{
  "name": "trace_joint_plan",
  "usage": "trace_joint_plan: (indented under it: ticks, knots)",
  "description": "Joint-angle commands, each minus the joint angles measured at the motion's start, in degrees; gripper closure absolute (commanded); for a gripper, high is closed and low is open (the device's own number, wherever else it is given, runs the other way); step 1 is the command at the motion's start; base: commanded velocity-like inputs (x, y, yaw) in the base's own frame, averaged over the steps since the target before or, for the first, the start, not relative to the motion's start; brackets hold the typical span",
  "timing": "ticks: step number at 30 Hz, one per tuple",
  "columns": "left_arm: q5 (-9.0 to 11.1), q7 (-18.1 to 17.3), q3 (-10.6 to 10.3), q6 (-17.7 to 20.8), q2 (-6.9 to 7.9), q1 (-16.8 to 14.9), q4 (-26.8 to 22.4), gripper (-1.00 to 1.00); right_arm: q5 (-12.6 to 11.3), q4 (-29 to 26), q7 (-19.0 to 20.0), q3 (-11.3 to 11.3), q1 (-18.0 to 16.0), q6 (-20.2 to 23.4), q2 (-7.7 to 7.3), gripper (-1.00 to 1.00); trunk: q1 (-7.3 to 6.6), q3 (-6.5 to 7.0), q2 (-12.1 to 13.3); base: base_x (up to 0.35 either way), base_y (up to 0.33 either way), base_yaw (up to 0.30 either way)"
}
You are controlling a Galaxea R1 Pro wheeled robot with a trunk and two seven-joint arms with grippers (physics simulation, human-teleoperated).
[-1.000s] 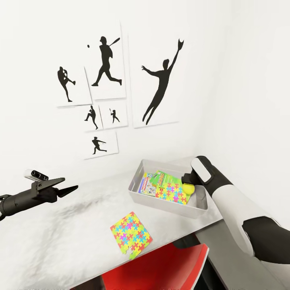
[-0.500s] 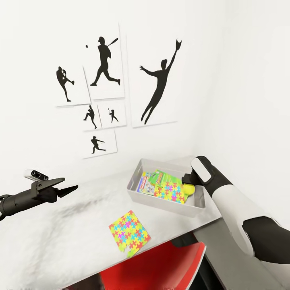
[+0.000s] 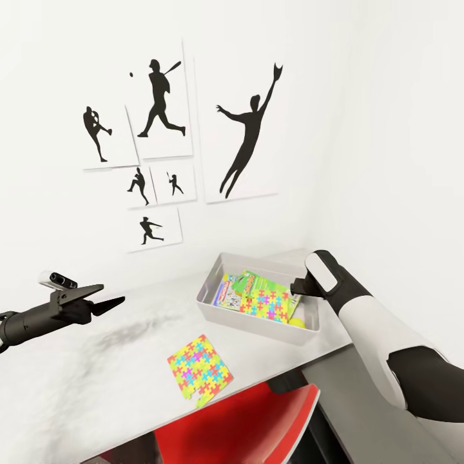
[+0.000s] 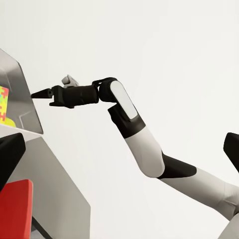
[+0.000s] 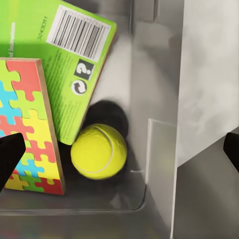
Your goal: Put all the toys in the child's room - the three board games (two on the bed and one on the table), the two jigsaw puzzles on the table, and the tennis ball on the table - inside the toy box on the table in the child's room.
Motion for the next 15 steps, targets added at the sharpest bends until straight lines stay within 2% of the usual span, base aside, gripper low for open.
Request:
trace_joint_plan:
  ticks: [1, 9, 15]
  knots:
    - [0.12, -0.18, -0.14, 0.22, 0.05, -0.09, 0.04, -1.0, -0.6, -0.06, -0.49, 0.44, -0.06, 0.16, -0.08, -1.0, 0.04, -0.13, -0.13, -0.001, -0.004, 0.0]
    - [0.06, -0.18, -0.14, 0.22, 0.05, -0.09, 0.04, -1.0, -0.81, -0.12, -0.46, 0.46, -0.06, 0.25, -0.17, -1.0, 0.04, -0.13, -0.13, -0.01, -0.001, 0.0]
    - [0.04, -0.18, -0.14, 0.22, 0.05, -0.09, 0.07, -1.0, -1.28, -0.68, 0.29, 0.06, -0.06, 0.75, -0.95, -1.0, 0.04, -0.13, -0.13, -0.131, 0.038, 0.0]
